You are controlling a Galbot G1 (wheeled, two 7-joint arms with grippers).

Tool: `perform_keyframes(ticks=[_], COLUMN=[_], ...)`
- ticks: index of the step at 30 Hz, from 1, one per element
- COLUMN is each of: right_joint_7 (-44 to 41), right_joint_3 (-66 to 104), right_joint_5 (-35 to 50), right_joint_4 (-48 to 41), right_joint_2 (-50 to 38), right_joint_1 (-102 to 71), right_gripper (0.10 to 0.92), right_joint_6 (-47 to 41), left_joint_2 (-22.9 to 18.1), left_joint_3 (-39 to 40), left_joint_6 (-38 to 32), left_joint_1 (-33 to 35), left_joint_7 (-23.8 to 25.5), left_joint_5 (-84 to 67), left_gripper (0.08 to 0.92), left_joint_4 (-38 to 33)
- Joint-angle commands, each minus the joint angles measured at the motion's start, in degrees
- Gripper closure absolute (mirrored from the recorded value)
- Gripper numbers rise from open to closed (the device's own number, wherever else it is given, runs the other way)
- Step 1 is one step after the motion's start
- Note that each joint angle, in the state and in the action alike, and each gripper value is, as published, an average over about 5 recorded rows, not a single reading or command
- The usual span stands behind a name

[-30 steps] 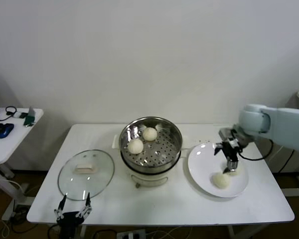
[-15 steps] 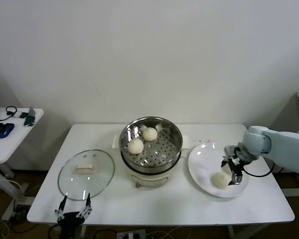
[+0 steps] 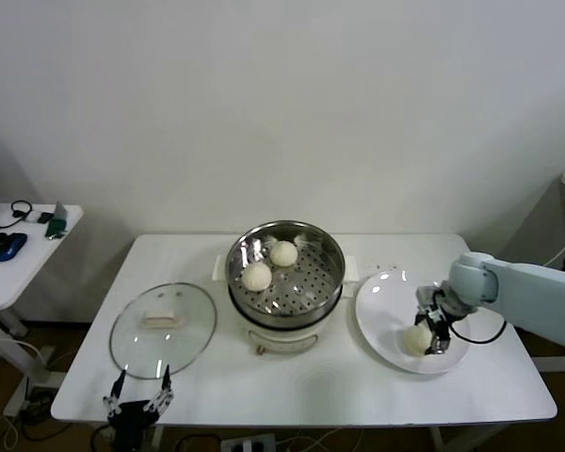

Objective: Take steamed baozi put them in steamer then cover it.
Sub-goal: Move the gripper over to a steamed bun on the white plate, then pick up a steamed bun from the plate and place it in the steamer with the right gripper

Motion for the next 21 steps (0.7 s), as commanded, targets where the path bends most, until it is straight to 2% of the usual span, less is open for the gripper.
perform_keyframes(ticks=[1, 9, 15, 21], right_joint_7=[-0.73, -4.74, -7.99, -10.98], right_joint_3=[2.04, -6.49, -14.96, -12.7], right_joint_5=[-1.0, 1.99, 6.98, 9.46], right_joint_4=[-0.77, 1.85, 2.23, 3.72], right_joint_2=[0.15, 0.75, 5.7, 13.52], right_joint_1=[-1.14, 16.37, 35.85, 46.44], right_gripper=[0.317, 0.325, 0.321, 0.321], right_joint_6=[0.66, 6.28, 16.66, 27.86], left_joint_2=[-0.07, -0.36, -0.67, -0.75], left_joint_3=[0.05, 0.17, 0.44, 0.48], left_joint_6=[-0.07, -0.25, -0.58, -0.69], left_joint_1=[0.11, 0.73, 1.61, 1.95], left_joint_7=[-0.02, -0.1, -0.19, -0.27], left_joint_5=[0.04, 0.44, 0.87, 1.3], left_gripper=[0.177, 0.177, 0.177, 0.177], left_joint_4=[-0.16, -0.81, -1.37, -1.62])
